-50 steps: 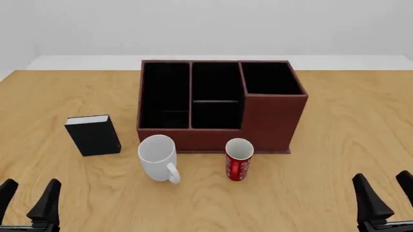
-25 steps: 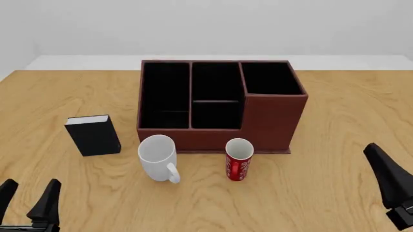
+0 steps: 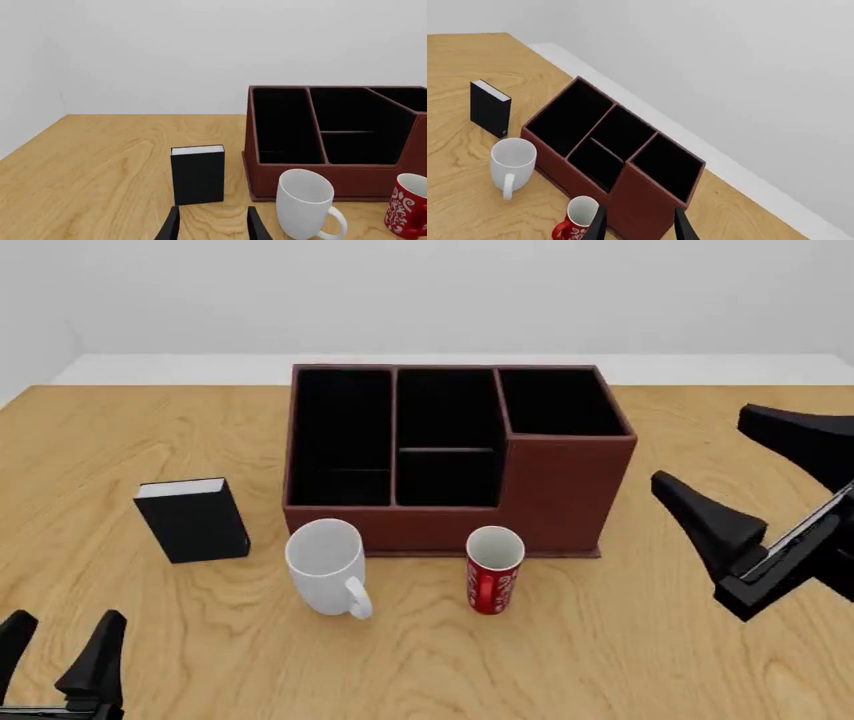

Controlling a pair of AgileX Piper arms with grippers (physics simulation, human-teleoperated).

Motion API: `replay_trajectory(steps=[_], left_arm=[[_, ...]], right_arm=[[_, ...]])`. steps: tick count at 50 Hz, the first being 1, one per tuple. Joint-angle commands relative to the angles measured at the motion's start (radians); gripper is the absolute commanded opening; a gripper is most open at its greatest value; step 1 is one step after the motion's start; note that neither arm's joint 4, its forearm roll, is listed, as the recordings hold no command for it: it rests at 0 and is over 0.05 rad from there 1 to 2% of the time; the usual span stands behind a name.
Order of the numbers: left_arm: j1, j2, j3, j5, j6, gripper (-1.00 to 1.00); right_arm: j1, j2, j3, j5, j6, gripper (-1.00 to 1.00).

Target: Pick up the white mug and place it to the right of the caddy.

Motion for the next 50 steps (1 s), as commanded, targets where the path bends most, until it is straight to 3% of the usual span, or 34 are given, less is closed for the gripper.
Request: replay_trajectory(steps=[1, 34, 50], left_arm=[[0.000, 0.000, 0.000, 0.000, 0.000, 1.00], [0.000, 0.000, 0.000, 0.000, 0.000, 1.00], [0.000, 0.000, 0.000, 0.000, 0.000, 1.00]], right_arm=[[0.077, 0.132, -0.042, -0.007, -0.039, 1.00], [0.246, 0.363, -0.116, 0.008, -0.079, 1.00], [0.323, 0.515, -0.153, -0.026, -0.053, 1.00]])
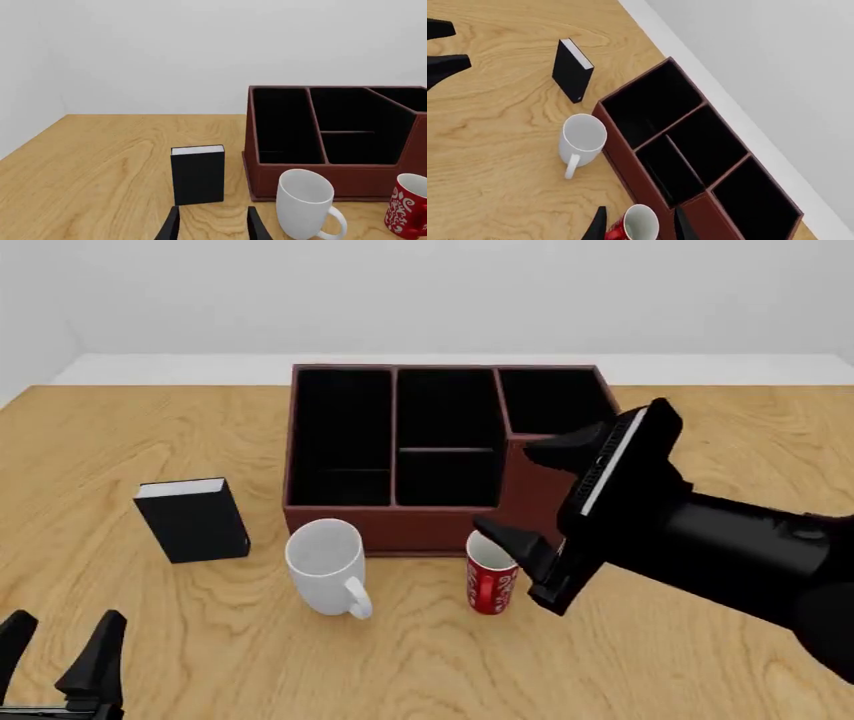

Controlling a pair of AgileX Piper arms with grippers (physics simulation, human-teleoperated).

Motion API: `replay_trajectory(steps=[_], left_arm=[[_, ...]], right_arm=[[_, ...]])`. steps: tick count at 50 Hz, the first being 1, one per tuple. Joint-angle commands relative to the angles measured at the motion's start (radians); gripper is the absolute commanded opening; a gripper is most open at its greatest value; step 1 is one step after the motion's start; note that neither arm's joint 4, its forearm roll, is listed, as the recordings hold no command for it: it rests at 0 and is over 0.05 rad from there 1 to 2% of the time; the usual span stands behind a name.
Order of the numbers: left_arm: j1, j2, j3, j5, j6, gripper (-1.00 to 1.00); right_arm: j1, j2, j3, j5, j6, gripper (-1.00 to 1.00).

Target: Pick up the white mug and place it to the right of the caddy.

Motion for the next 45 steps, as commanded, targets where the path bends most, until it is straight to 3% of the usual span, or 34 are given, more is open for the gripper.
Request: replay_trajectory(steps=[1, 13, 19, 45], left_arm=[[0.000, 0.000, 0.000, 0.000, 0.000, 1.00], [0.000, 0.000, 0.000, 0.000, 0.000, 1.00], [0.000, 0.000, 0.000, 0.000, 0.000, 1.00], [0.000, 0.000, 0.000, 0.000, 0.000, 1.00]], right_arm=[[0.055, 0.109, -0.031, -0.016, 0.011, 1.00], [0.091, 0.191, -0.086, -0.012, 0.065, 1.00], [0.114, 0.200, -0.102, -0.025, 0.128, 1.00], [0.147, 0.276, -0.090, -0.101, 0.247, 1.00]])
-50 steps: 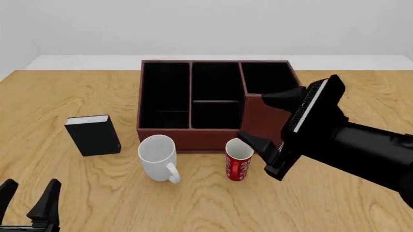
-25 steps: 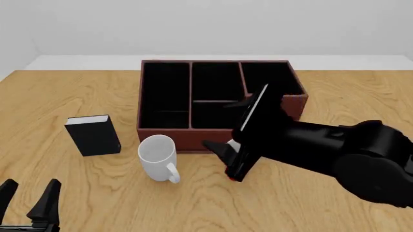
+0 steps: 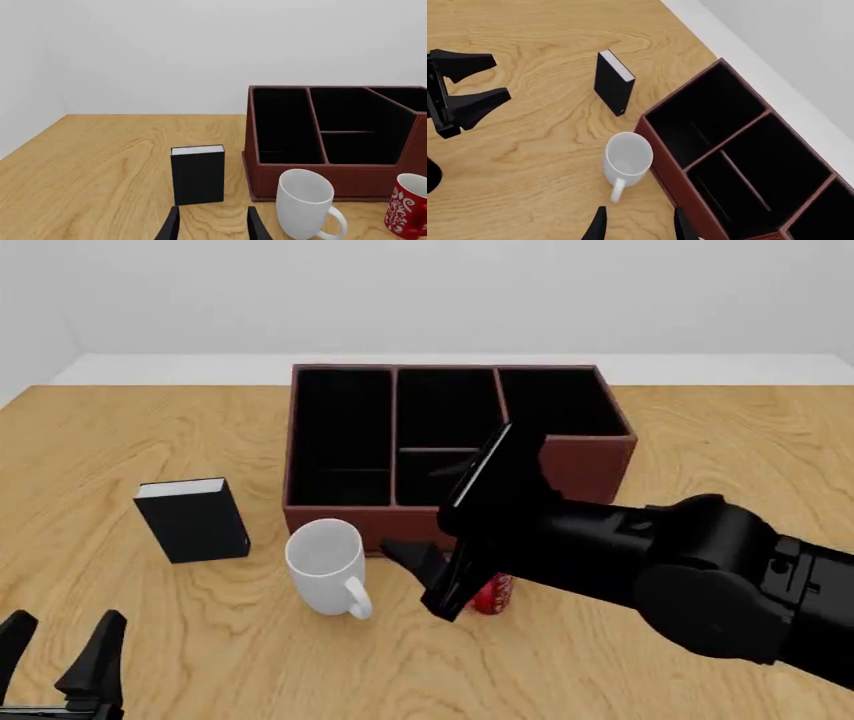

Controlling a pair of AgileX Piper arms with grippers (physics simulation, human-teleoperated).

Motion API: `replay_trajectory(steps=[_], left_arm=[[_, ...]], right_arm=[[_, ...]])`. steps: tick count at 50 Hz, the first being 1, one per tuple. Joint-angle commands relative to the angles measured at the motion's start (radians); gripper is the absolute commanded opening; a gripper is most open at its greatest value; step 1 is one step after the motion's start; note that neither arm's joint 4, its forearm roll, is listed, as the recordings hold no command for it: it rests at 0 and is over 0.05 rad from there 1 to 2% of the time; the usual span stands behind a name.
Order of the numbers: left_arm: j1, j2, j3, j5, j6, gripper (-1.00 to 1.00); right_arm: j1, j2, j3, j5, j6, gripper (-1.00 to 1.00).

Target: Pick up the white mug and place it to the right of the caddy.

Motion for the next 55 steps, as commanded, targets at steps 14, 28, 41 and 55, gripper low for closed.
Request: replay_trajectory(steps=[14, 28, 41, 55], left_arm=[[0.000, 0.000, 0.000, 0.000, 0.000, 1.00], [0.000, 0.000, 0.000, 0.000, 0.000, 1.00], [0.000, 0.000, 0.000, 0.000, 0.000, 1.00], [0.000, 0.000, 0.000, 0.000, 0.000, 1.00]], right_arm=[[0.010, 0.079, 0.021, -0.076, 0.105, 1.00], [-0.003, 0.132, 0.021, -0.110, 0.145, 1.00], [-0.010, 0.187, 0.011, -0.137, 0.175, 1.00], [-0.015, 0.245, 0.004, -0.165, 0.204, 1.00]])
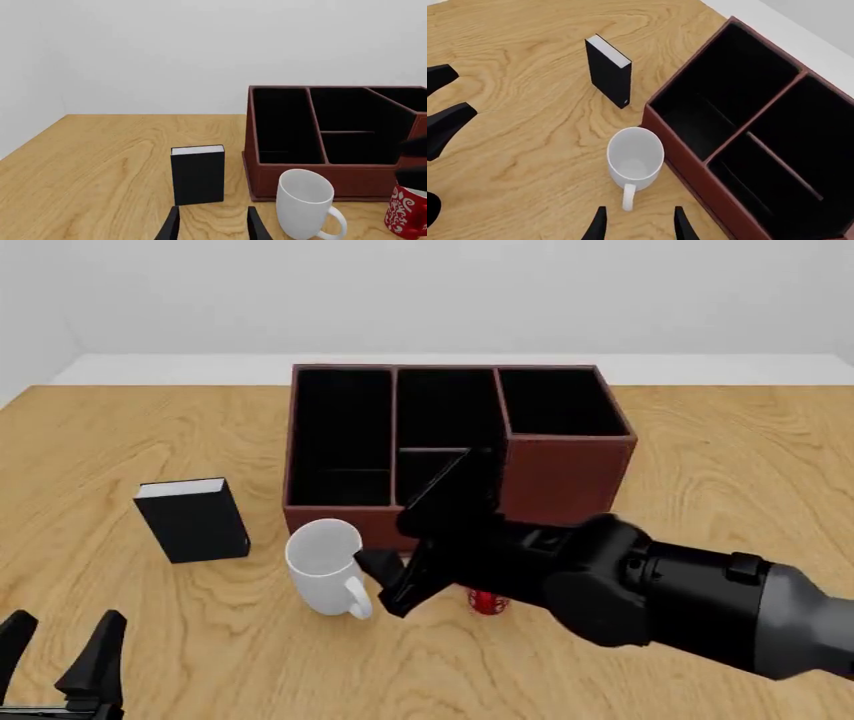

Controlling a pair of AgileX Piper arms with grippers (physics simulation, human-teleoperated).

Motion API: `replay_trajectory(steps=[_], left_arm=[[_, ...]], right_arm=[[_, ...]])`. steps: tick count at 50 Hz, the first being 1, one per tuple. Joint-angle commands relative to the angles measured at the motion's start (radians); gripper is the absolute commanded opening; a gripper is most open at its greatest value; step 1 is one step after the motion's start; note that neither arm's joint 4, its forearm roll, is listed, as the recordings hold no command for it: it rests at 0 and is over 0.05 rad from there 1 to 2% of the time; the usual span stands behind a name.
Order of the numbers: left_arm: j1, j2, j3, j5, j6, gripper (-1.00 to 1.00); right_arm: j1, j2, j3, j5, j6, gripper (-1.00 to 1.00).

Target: Pick up the white mug and place it to the right of the caddy.

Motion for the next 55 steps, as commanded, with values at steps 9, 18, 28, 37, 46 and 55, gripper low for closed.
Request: replay_trajectory(steps=[9, 18, 28, 37, 46, 55], left_arm=[[0.000, 0.000, 0.000, 0.000, 0.000, 1.00], [0.000, 0.000, 0.000, 0.000, 0.000, 1.00], [0.000, 0.000, 0.000, 0.000, 0.000, 1.00], [0.000, 0.000, 0.000, 0.000, 0.000, 1.00], [0.000, 0.000, 0.000, 0.000, 0.000, 1.00], [0.000, 0.000, 0.000, 0.000, 0.000, 1.00]], right_arm=[[-0.011, 0.078, -0.004, -0.046, 0.045, 1.00], [0.000, 0.122, -0.012, -0.064, 0.061, 1.00], [0.011, 0.160, -0.017, -0.076, 0.074, 1.00], [0.011, 0.186, -0.013, -0.100, 0.096, 1.00], [0.014, 0.213, -0.013, -0.119, 0.116, 1.00], [0.021, 0.234, -0.008, -0.140, 0.140, 1.00]])
